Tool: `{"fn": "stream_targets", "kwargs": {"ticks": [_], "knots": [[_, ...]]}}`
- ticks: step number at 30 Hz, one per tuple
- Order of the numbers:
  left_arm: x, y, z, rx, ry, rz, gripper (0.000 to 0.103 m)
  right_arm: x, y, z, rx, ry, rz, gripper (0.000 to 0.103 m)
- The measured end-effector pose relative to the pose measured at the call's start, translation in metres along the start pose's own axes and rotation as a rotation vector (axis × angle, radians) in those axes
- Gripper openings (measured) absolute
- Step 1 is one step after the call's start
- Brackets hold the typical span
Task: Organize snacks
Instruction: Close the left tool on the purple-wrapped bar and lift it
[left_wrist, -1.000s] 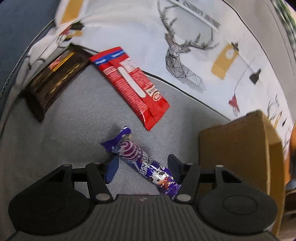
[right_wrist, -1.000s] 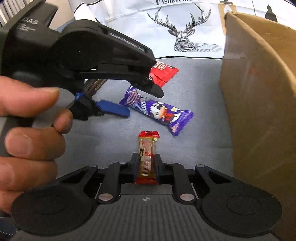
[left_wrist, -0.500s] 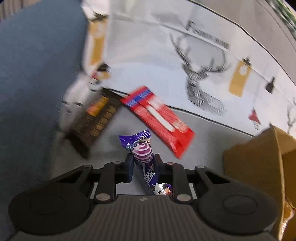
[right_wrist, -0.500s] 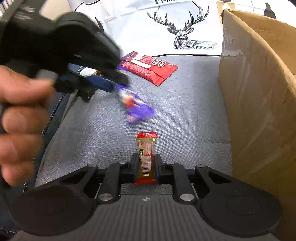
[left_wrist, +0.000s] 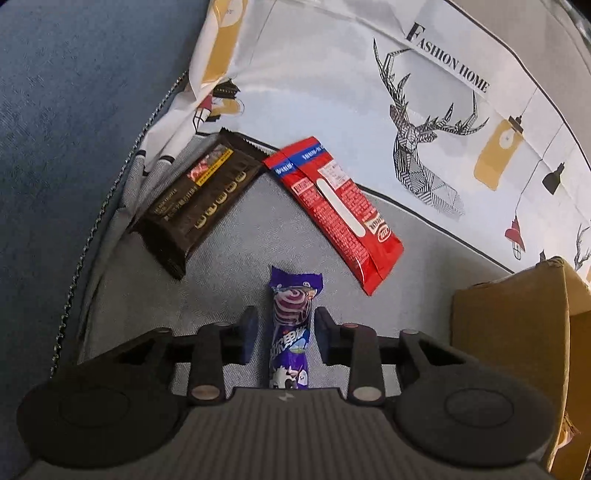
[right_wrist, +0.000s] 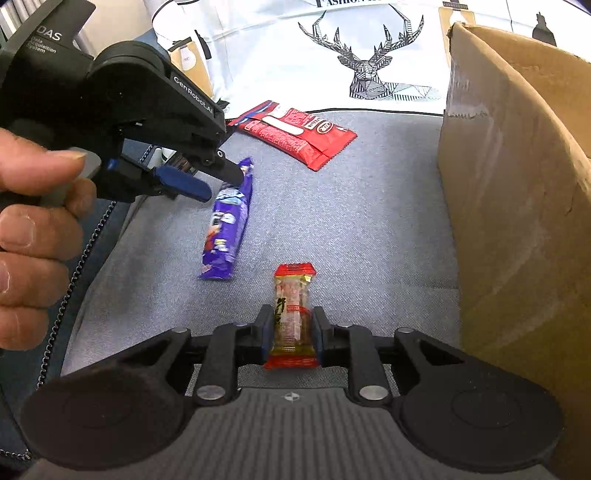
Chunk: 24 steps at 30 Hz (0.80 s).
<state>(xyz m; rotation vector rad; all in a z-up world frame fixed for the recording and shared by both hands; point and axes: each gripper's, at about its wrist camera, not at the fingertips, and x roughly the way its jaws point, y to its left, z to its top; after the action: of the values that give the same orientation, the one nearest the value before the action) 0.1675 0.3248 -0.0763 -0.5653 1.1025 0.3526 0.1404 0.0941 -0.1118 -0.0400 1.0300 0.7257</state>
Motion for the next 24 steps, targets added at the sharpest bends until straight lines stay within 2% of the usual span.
{"fn": "stream_targets", "kwargs": {"ticks": [4,24], "knots": [[0.004,-0.008,-0.004,0.042,0.023,-0.019,0.052,0.000,0.000,0.000,-0.005,0.001,0.005,0.027],[0.013,-0.016,-0.009,0.097,0.049,0.000,0.051,-0.002,0.005,-0.002,-0.064,-0.009,-0.015,0.027]]}}
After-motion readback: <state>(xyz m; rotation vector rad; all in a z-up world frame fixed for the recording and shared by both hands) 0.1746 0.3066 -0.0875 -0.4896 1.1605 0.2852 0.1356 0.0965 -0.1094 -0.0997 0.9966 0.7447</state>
